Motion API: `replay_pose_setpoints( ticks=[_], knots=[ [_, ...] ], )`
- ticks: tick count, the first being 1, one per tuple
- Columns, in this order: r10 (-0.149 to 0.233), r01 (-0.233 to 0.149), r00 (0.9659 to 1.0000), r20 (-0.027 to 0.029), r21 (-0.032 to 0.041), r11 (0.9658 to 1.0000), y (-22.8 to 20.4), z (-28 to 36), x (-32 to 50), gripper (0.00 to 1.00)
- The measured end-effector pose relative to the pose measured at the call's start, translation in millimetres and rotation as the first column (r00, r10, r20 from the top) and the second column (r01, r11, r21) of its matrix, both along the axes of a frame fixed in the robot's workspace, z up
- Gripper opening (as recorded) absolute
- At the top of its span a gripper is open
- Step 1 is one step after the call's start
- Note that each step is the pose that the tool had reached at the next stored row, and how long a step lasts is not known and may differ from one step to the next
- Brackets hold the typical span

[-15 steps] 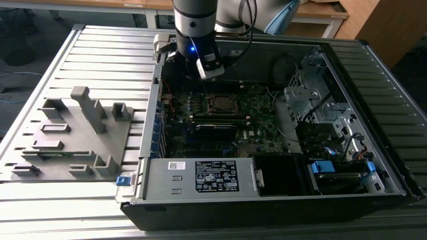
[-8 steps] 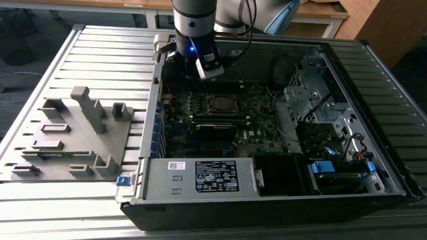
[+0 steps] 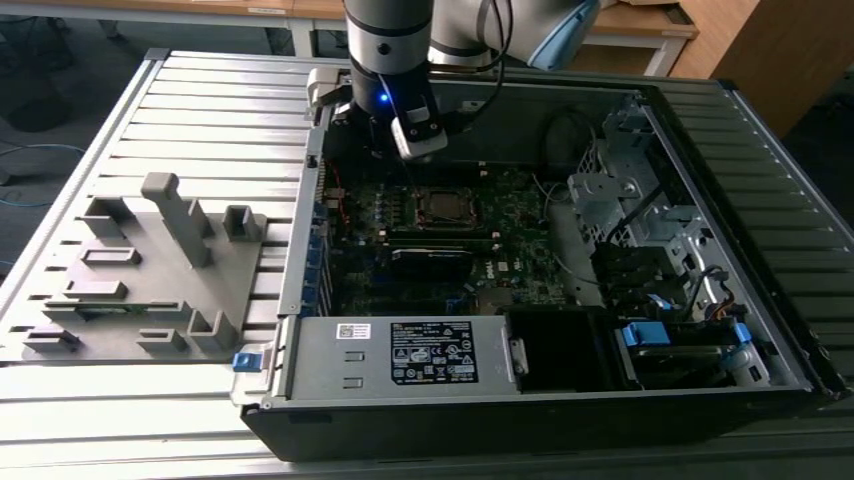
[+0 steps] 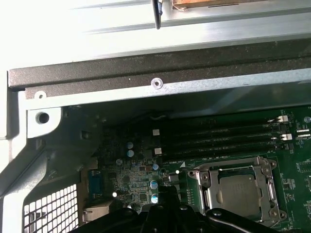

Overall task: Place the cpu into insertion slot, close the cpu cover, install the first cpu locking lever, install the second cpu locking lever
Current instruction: 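Install the first cpu locking lever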

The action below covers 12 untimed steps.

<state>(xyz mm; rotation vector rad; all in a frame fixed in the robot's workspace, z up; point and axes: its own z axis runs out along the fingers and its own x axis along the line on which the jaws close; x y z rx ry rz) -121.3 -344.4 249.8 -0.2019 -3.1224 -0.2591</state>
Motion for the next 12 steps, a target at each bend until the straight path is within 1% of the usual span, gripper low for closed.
replay_pose_setpoints(
  ticks=[2, 5, 7, 10, 12],
  knots=[
    [0.0, 0.0, 1.0, -0.0002, 0.0008, 1.0, 0.0, 0.0, -0.1, 0.11],
    [0.0, 0.0, 1.0, 0.0001, 0.0081, 1.0, 0.0, 0.0, 0.0, 0.11],
    [0.0, 0.0, 1.0, 0.0, 0.0183, 0.9998, -0.1, 0.0, 0.0, 0.11],
    [0.0, 0.0, 1.0, 0.0, 0.0378, 0.9993, -0.4, 0.0, 0.0, 0.11],
    [0.0, 0.0, 1.0, -0.0001, 0.0524, 0.9986, -0.6, 0.0, 0.0, 0.11]
  ],
)
